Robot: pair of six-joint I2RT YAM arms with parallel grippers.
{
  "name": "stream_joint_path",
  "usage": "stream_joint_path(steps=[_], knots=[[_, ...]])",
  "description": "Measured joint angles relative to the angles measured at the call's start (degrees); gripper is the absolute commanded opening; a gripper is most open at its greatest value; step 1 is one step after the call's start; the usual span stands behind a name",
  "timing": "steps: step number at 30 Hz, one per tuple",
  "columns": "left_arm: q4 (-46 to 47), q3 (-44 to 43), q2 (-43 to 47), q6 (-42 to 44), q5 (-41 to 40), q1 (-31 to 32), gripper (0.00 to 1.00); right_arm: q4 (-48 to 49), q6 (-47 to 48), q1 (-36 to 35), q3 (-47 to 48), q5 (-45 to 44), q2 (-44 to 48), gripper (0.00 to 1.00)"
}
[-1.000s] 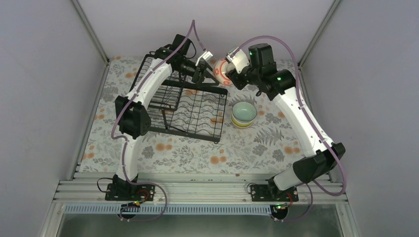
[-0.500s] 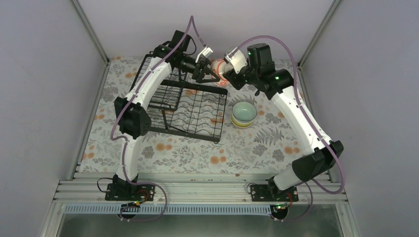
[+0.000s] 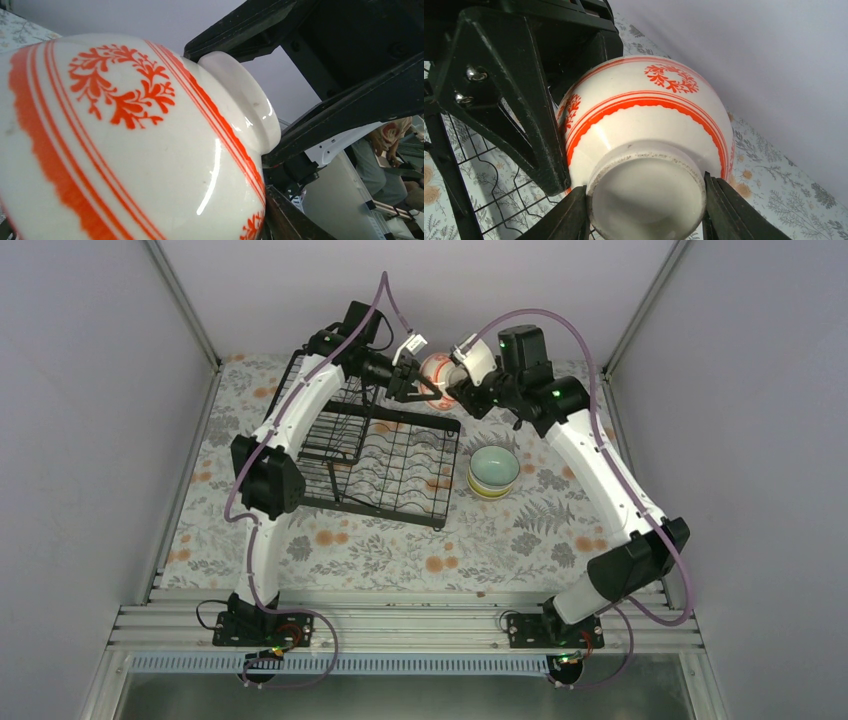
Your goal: Unload the bowls from the dish rack
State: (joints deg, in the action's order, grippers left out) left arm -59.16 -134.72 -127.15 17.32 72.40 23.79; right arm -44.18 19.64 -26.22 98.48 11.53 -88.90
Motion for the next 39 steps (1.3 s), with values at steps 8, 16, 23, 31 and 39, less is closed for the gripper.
stream_joint_path(steps=[8,16,23,31,39], knots=[[-0.2,-0.1,0.0,0.1,-0.9,-0.3,0.38,-0.3,0.0,0.1,0.3,0.1,-1.5,0.22],[-1.2,-1.9,0.0,1.2,-0.5,-0.3,0.25,-0.5,0.4,0.1,0.3,0.2,-1.7,0.29],[-1.4,-2.0,0.0,1.6,0.4,-0.2,0.21,-0.4,0.5,0.0,0.3,0.2,-2.6,0.3],[-1.9,-2.3,0.0,3.2,0.9,-0.1,0.03,-0.6,1.2,0.0,0.3,0.5,-2.8,0.33],[-2.9,-2.7,0.0,4.2,0.2,-0.1,0.02,-0.3,1.7,0.0,-0.1,0.2,-2.8,0.51]])
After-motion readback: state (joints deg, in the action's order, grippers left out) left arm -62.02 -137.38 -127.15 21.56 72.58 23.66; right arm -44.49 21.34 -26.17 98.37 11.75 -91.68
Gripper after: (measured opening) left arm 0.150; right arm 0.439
